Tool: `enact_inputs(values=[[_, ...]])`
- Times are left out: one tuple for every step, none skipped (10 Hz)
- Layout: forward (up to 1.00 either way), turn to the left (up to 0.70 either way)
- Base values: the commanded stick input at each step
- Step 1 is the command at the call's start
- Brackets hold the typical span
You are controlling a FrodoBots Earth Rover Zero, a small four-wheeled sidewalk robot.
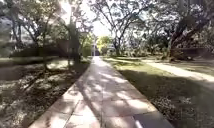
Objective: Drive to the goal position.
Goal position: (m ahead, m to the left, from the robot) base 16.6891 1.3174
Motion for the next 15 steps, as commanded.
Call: enact_inputs(values=[[0.5, 0.0], [0.5, 0.0], [0.5, 0.0], [0.5, 0.0], [0.5, 0.0], [0.5, 0.0], [0.5, 0.0], [0.5, 0.0], [0.5, 0.0], [0.5, 0.0], [0.5, 0.0], [0.5, 0.0], [0.5, 0.0], [0.5, 0.0], [0.5, 0.0]])
